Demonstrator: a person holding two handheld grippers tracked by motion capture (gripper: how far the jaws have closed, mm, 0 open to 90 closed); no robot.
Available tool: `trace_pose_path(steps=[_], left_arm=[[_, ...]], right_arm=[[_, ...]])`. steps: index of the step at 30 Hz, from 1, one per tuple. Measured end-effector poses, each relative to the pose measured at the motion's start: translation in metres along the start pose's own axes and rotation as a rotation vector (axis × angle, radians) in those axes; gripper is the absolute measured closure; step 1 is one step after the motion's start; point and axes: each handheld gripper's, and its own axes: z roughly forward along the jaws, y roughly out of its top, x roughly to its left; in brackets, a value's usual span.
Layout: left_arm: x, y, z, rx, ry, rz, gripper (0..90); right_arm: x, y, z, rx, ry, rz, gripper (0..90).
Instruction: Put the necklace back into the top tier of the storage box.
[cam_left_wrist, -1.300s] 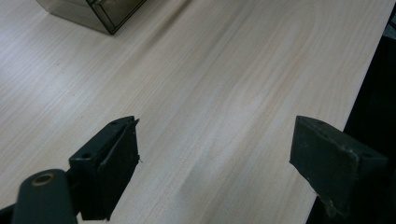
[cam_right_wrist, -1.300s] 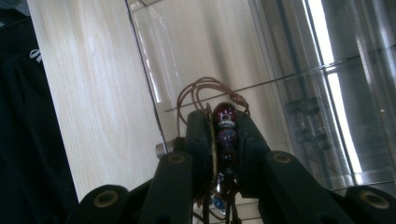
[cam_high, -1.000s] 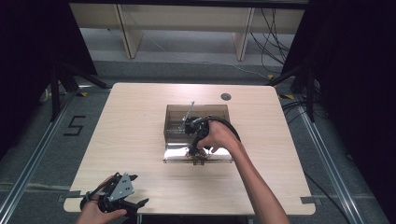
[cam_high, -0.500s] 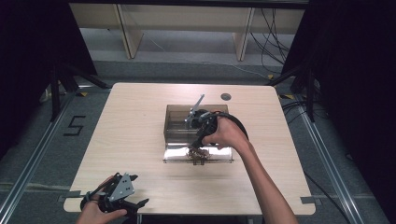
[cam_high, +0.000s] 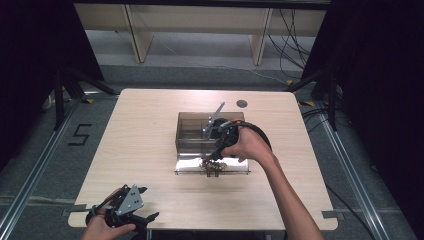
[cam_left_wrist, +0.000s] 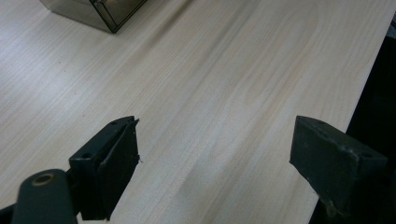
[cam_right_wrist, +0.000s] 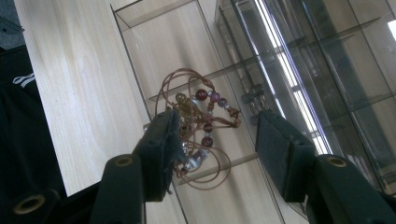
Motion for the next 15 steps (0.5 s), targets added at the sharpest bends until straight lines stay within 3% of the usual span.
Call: trace_pose_path(steps=[9, 15], left_arm=[[0.0, 0.0, 0.0, -0.002, 0.002, -0.002, 15.1], [0.0, 0.0, 0.001, 0.011, -0.009, -0.007, 15.1]], right_arm=[[0.001, -0.01, -0.003, -0.015, -0.011, 0.03, 47.6], [0.002, -0.016, -0.006, -0.019, -0.018, 0.017, 46.8]])
